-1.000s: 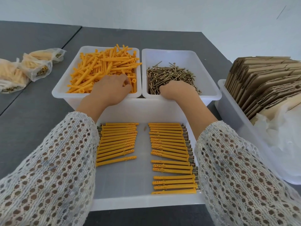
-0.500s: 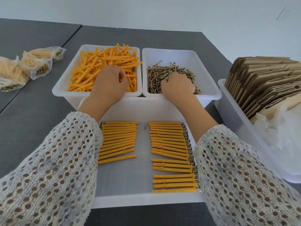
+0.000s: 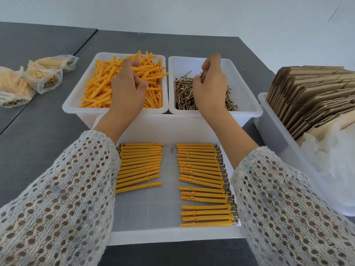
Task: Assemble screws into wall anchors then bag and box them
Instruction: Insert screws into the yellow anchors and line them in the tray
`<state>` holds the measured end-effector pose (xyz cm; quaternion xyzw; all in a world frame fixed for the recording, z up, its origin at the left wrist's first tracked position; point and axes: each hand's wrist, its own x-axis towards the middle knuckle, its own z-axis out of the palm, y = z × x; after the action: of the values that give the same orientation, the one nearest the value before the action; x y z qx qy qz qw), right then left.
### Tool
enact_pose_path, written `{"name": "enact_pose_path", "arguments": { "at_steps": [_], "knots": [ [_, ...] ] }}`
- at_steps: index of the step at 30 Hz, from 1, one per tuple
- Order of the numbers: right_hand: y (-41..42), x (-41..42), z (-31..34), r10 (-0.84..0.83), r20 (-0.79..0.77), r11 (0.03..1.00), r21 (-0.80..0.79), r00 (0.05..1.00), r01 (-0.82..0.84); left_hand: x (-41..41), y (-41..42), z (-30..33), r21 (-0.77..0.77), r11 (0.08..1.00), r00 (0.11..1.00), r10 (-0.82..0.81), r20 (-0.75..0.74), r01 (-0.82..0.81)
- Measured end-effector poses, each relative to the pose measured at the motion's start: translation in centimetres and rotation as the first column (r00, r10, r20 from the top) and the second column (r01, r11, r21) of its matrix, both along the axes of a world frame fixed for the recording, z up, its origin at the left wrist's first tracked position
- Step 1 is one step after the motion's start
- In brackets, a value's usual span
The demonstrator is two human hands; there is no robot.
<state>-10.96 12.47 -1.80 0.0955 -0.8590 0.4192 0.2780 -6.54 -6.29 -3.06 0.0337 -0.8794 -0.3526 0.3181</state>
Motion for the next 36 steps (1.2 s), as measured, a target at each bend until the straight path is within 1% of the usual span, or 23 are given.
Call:
{"name": "enact_pose_path", "arguments": {
  "at_steps": [2, 4, 7, 12, 14, 17, 19, 22, 26, 29, 31, 32, 34, 35, 36],
  "knots": [
    [-0.3, 0.2, 0.0, 0.064, -0.023, 0.997, -0.039, 0.998, -0.065, -0.3, -0.1, -0.1, -0.044, 0.999, 0.999, 0.011, 0.047, -0.009],
    [-0.6, 0.4, 0.0, 0.093, -0.037, 0.995, -0.039, 0.995, -0.094, -0.5, -0.3, -0.3, -0.064, 0.998, 0.998, 0.000, 0.056, 0.004],
    [-1.0, 0.5, -0.1, 0.102, -0.037, 0.993, -0.050, 0.994, -0.103, -0.5, -0.3, -0.4, -0.101, 0.995, 0.997, -0.018, 0.072, 0.025],
    [-1.4, 0.6, -0.2, 0.106, 0.012, 0.987, -0.122, 0.994, -0.103, -0.2, 0.5, -0.4, -0.208, 0.977, 0.997, -0.028, 0.067, 0.042],
    [-1.6, 0.7, -0.1, 0.117, 0.044, 0.978, -0.178, 0.992, -0.107, 0.0, 0.6, -0.4, -0.249, 0.963, 0.994, -0.088, 0.061, 0.101],
    [-1.9, 1.0, 0.1, 0.142, 0.078, 0.947, -0.302, 0.987, -0.112, 0.4, 0.6, -0.5, -0.245, 0.943, 0.973, -0.205, 0.107, 0.226],
    [-2.1, 1.2, 0.2, 0.153, 0.088, 0.924, -0.365, 0.984, -0.111, 0.5, 0.6, -0.5, -0.259, 0.930, 0.965, -0.237, 0.116, 0.259],
    [-2.1, 1.6, 0.6, 0.196, 0.133, 0.876, -0.469, 0.972, -0.113, 0.6, 0.7, -0.5, -0.254, 0.930, 0.963, -0.245, 0.109, 0.266],
    [-1.9, 1.8, 1.0, 0.294, 0.216, 0.765, -0.637, 0.931, -0.093, 0.5, 0.6, -0.5, -0.242, 0.942, 0.971, -0.217, 0.098, 0.234],
    [-1.7, 1.7, 1.2, 0.424, 0.294, 0.644, -0.763, 0.856, -0.057, 0.5, 0.6, -0.6, -0.237, 0.947, 0.976, -0.201, 0.084, 0.215],
    [-1.5, 1.7, 1.6, 0.551, 0.326, 0.517, -0.856, 0.768, -0.007, 0.5, 0.5, -0.6, -0.230, 0.948, 0.975, -0.204, 0.083, 0.218],
    [-1.4, 1.8, 1.8, 0.618, 0.316, 0.429, -0.903, 0.720, 0.027, 0.5, 0.6, -0.5, -0.233, 0.947, 0.975, -0.206, 0.086, 0.221],
    [-1.2, 1.9, 2.1, 0.732, 0.234, 0.235, -0.968, 0.639, 0.085, 0.5, 0.6, -0.5, -0.246, 0.942, 0.973, -0.210, 0.092, 0.227],
    [-1.1, 2.0, 2.2, 0.770, 0.187, 0.172, -0.982, 0.610, 0.084, 0.5, 0.6, -0.5, -0.250, 0.941, 0.973, -0.211, 0.093, 0.228],
    [-1.1, 2.1, 2.3, 0.797, 0.155, 0.143, -0.987, 0.584, 0.067, 0.5, 0.6, -0.5, -0.252, 0.941, 0.973, -0.208, 0.095, 0.226]
  ]
}}
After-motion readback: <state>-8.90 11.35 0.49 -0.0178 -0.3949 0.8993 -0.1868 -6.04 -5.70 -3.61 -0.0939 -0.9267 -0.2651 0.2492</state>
